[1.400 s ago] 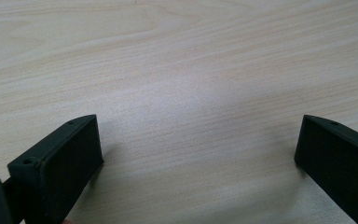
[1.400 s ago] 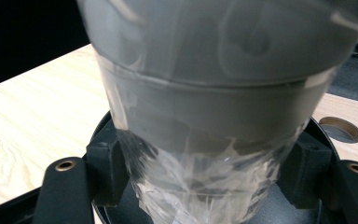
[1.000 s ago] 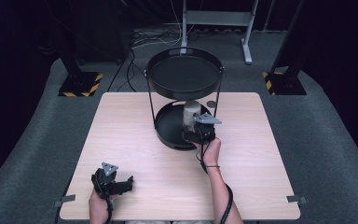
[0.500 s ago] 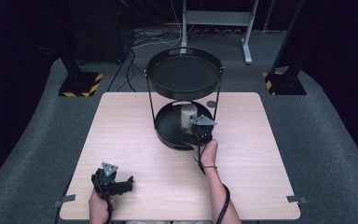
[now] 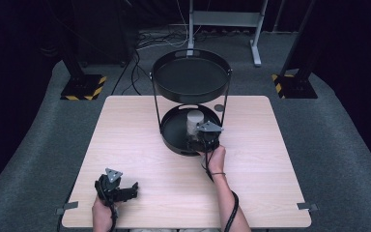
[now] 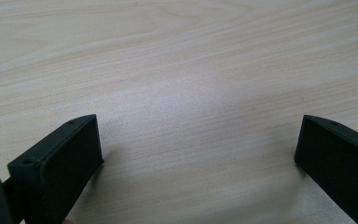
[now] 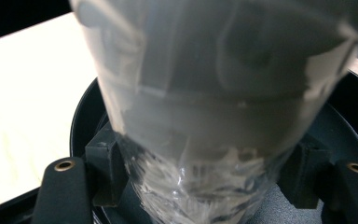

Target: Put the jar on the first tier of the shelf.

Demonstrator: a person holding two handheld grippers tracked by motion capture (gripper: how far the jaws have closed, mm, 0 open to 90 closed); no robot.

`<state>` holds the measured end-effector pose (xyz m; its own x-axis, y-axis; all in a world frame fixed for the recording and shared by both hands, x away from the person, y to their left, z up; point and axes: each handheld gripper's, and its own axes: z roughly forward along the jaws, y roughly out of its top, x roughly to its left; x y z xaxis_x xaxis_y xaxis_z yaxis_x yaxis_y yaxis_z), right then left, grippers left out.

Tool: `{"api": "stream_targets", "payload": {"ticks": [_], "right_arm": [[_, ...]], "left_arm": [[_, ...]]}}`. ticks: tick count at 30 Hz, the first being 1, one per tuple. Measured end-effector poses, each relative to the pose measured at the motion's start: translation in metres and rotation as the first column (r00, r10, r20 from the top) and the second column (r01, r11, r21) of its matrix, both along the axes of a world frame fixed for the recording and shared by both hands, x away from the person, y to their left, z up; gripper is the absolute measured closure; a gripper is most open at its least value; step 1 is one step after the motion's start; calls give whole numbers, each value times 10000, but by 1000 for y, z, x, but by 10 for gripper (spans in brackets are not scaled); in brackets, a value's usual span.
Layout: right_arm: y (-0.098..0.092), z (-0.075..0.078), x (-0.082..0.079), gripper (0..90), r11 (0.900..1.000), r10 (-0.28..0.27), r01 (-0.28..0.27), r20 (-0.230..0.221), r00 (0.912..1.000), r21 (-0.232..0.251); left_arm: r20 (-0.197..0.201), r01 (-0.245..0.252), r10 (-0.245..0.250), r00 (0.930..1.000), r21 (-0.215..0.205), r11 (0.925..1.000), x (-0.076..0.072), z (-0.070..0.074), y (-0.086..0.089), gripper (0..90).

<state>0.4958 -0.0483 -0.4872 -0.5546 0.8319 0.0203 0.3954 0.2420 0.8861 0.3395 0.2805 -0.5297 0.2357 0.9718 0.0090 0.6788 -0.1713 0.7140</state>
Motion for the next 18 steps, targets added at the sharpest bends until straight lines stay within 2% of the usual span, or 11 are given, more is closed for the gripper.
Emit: {"api": "stream_targets", "payload": {"ticks": [5,18], "right_arm": [[-2,-2,-1,295,9999,128,-128,201,9997,-4],[-2,-2,-1,294,9999,170,-169,153,9997,-33]], "left_arm": [[0,-1,1,10000,2,10000,0,0,0,1],[1,-1,1,10000,6,10000,0,0,0,1]]}}
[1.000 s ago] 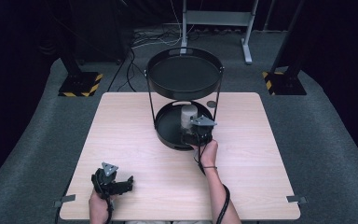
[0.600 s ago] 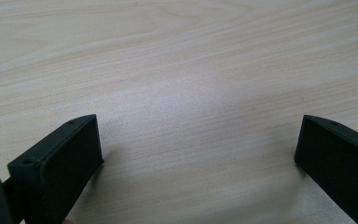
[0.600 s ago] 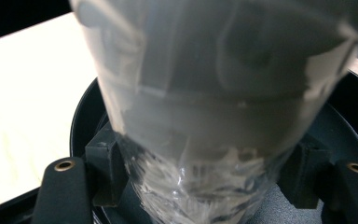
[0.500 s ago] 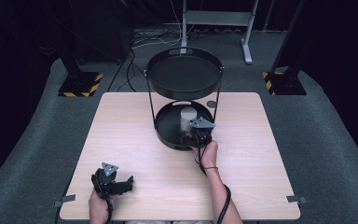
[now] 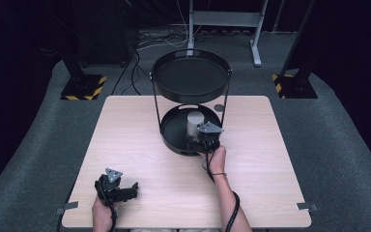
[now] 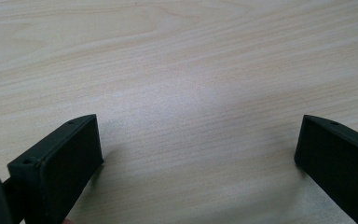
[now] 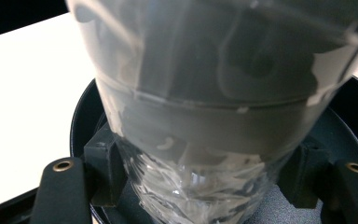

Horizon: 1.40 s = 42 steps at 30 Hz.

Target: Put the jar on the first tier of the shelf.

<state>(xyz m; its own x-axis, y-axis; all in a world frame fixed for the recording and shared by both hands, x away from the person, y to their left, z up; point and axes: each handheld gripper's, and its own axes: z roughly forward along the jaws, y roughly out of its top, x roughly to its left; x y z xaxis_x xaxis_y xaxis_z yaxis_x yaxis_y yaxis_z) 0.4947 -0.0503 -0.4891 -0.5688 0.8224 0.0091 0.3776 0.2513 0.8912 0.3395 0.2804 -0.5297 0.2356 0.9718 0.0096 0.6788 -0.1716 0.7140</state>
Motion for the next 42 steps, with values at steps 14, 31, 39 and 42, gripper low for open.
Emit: {"api": "stream_targets", "payload": {"ticks": [14,31,39,42], "right_arm": [[0,1,1,288,10000,5,-5,-153,9999,6],[-14,21,-11,22,9999,162,-162,-1297,9914,13],[-26,31,-37,0,9981,302,-358,-1067,9938,-503],[-35,30,-48,0,9975,277,-341,-1015,9944,-617]], "left_arm": [[3,-2,2,10000,3,10000,0,0,0,1],[11,-3,3,10000,13,10000,0,0,0,1],[6,-10,10,10000,7,10000,0,0,0,1],[7,-11,11,10000,9,10000,0,0,0,1]]}}
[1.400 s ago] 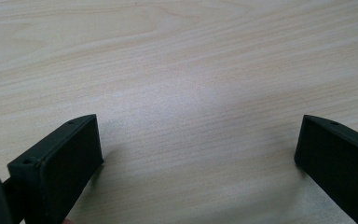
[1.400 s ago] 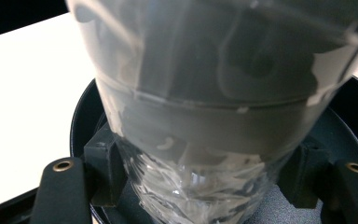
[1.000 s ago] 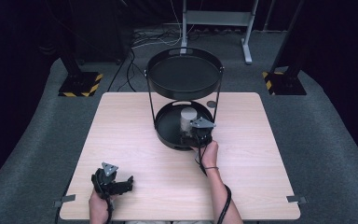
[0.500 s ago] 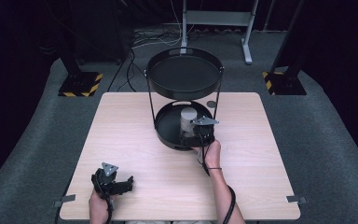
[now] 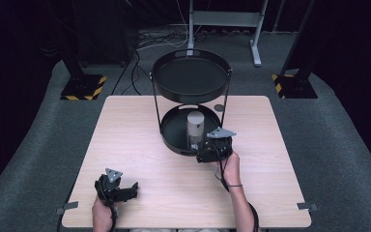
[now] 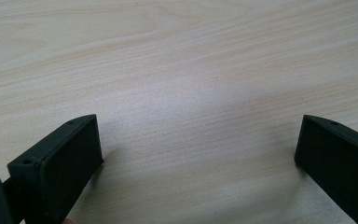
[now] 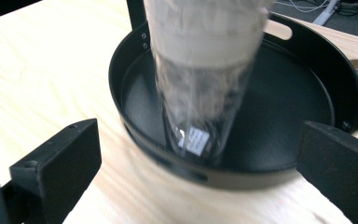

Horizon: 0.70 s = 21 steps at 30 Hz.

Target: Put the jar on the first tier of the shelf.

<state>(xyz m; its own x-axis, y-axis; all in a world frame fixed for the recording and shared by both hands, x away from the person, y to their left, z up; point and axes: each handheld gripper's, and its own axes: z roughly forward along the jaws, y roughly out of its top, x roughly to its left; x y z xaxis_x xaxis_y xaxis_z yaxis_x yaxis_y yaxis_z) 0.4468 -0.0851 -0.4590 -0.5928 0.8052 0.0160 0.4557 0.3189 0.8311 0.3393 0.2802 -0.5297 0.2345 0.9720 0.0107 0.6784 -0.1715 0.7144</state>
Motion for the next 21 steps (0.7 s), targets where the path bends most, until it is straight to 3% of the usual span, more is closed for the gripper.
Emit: {"api": "stream_targets", "payload": {"ticks": [5,14,19,21], "right_arm": [[-18,-9,-20,0,9999,-133,133,-52,9999,-43],[-65,-46,-62,0,9967,-796,785,-545,9953,-208],[-89,-60,-85,0,9916,-1247,1215,-791,9890,-448],[-96,-64,-94,0,9872,-1437,1371,-811,9863,-820]], "left_arm": [[7,-1,1,10000,9,10000,0,0,0,1],[13,2,-2,10000,23,10000,0,0,0,1],[17,-10,10,10000,21,10000,0,0,0,1],[14,-12,12,10000,17,10000,0,0,0,1]]}}
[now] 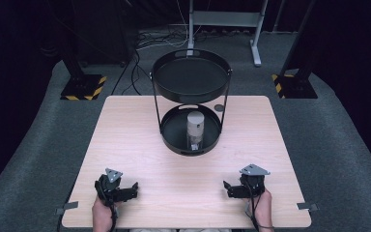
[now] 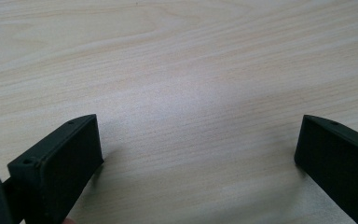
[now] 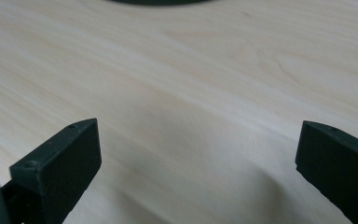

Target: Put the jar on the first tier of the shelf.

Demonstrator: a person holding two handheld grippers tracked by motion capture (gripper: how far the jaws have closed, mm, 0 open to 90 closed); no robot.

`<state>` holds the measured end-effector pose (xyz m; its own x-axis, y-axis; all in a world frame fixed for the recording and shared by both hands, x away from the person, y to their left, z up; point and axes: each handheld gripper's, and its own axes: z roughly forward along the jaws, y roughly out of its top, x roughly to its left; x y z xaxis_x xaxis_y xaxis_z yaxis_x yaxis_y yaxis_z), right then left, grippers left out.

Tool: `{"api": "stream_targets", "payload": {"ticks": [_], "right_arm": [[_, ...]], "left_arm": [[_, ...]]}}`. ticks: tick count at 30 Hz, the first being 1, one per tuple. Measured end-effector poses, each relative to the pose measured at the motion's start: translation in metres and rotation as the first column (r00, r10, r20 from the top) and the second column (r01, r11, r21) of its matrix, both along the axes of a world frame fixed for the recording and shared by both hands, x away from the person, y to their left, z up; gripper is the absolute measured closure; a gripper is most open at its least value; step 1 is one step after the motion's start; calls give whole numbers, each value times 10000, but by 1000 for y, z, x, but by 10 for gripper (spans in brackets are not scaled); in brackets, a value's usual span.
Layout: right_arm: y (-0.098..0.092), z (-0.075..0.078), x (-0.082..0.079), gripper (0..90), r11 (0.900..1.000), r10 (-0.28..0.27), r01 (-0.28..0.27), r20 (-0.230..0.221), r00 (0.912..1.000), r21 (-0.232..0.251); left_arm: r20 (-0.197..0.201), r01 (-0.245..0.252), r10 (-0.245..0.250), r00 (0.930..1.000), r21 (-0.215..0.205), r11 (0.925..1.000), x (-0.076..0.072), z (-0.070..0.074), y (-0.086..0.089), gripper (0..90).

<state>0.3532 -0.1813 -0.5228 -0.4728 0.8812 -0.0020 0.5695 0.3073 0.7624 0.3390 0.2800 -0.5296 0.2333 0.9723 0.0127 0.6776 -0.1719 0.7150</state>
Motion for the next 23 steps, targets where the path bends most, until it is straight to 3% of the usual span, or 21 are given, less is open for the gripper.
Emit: {"api": "stream_targets", "payload": {"ticks": [4,10,13,23], "right_arm": [[-4,-3,-7,0,9995,-9,4,-147,9999,-315],[-4,-4,-9,0,9993,179,-192,-384,9991,-326],[-3,-5,-8,0,9980,543,-562,-669,9963,-274],[-2,-5,-10,0,9970,654,-679,-665,9956,-362]], "left_arm": [[-12,2,-2,10000,-26,10000,0,0,0,1],[-48,-2,2,10000,-49,10000,0,0,1,1],[-62,-1,0,10000,-60,10000,0,0,1,1],[-118,16,-18,9999,-122,9999,1,0,2,1]]}}
